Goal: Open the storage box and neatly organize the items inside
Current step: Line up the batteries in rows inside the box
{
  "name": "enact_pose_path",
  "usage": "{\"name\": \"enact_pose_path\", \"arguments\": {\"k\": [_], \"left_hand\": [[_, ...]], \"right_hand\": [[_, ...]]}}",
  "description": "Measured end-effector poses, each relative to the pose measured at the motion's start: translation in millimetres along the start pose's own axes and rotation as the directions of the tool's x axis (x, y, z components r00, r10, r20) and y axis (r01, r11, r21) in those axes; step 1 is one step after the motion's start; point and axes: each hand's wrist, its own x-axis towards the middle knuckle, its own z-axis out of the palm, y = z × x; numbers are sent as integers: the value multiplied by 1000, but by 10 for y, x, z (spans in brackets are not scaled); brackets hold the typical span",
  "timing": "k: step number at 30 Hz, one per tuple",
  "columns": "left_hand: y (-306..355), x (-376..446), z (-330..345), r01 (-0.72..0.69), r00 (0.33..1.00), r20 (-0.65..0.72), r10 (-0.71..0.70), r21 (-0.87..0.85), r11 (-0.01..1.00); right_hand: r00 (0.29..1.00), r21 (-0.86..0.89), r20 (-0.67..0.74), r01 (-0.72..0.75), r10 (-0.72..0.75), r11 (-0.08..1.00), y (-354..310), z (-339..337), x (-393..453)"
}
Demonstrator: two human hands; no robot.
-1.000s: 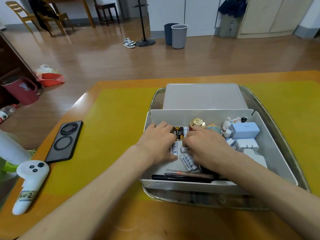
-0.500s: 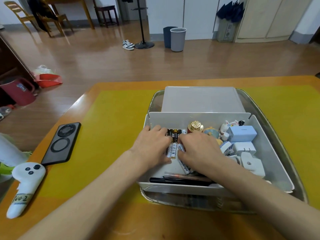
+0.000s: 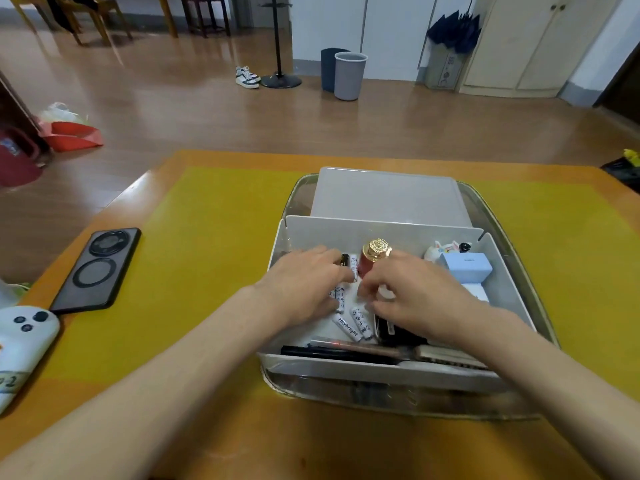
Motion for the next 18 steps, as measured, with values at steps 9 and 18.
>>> {"name": "enact_pose_path", "arguments": {"k": [9,18], "left_hand": [[36,58,102,-33,999,-6,33,-1,999],[-82,-15,26,-18,1000,-20,18,3,1000]], "right_hand": [[983,-154,88,172,-160,973,-87,199,-71],[998,-205,34,49,-43,978,-145,218,87]]}}
